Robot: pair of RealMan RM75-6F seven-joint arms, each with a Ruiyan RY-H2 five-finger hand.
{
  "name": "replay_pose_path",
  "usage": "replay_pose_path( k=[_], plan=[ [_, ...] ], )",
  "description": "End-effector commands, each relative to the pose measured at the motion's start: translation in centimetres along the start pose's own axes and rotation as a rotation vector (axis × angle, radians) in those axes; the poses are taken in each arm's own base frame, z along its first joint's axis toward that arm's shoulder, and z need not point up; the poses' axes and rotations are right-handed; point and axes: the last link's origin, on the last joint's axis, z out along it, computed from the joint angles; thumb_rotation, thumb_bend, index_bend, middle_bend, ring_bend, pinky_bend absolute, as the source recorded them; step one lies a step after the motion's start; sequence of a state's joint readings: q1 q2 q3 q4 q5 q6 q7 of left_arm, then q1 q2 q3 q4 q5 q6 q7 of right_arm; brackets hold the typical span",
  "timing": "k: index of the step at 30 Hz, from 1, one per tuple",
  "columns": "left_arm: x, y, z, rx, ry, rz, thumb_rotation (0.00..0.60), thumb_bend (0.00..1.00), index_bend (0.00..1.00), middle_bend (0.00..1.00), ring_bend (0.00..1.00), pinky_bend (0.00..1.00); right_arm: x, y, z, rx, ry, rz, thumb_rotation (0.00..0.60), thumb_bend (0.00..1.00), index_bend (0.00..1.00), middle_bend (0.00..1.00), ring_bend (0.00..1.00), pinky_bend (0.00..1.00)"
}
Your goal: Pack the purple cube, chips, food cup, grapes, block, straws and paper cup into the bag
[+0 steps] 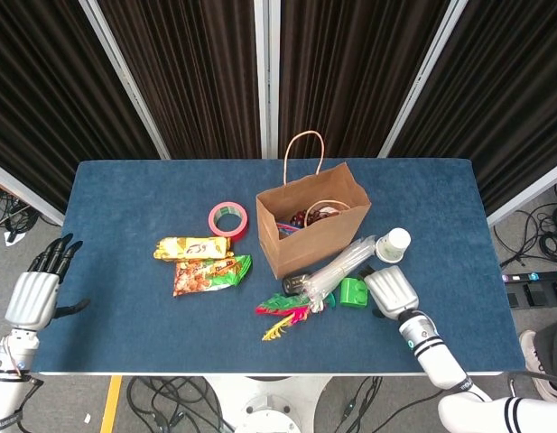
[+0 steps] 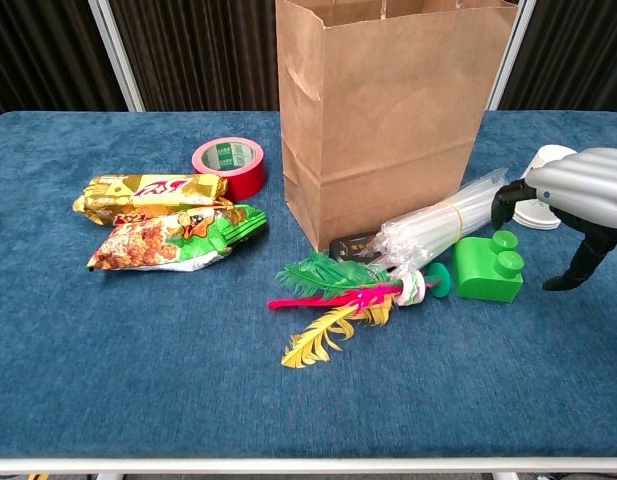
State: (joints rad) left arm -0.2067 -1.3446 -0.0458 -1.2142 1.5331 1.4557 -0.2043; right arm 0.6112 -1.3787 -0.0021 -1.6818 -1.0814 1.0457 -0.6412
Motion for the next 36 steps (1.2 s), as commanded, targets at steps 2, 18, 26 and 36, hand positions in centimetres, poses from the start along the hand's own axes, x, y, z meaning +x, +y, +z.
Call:
replay_pose_path(
  k=[2, 18, 26, 36],
  plan=[
    [-0.1, -0.1, -0.1, 0.001, -0.003, 0.000, 0.600, 0.08, 0.11, 0.09, 0.03, 0.20, -0.4, -0.3, 0.5, 0.002, -0.004, 0.007, 0.600, 0.00, 0.32, 0.28, 0.78, 0.85],
    [-0.3, -0.4, -0.1, 0.005, -0.003, -0.001, 0.600, 0.08, 0.11, 0.09, 0.03, 0.20, -1.8, -1.5, 1.8, 0.005, -0.030, 0.023, 0.600, 0.00, 0.32, 0.30, 0.78, 0.85],
    [-0.4, -0.6, -0.3, 0.010, -0.003, -0.002, 0.600, 0.08, 0.11, 0.09, 0.03, 0.20, -2.5, -2.0, 2.4, 0.005, -0.036, 0.021, 0.600, 0.00, 0.32, 0.32, 0.78, 0.85],
    [-0.3, -0.7, -0.2, 0.011, 0.000, -0.006, 0.600, 0.08, 0.11, 0.09, 0.03, 0.20, -3.0, -1.9, 2.5, -0.001, -0.020, 0.001, 0.600, 0.00, 0.34, 0.36, 0.80, 0.86]
  ],
)
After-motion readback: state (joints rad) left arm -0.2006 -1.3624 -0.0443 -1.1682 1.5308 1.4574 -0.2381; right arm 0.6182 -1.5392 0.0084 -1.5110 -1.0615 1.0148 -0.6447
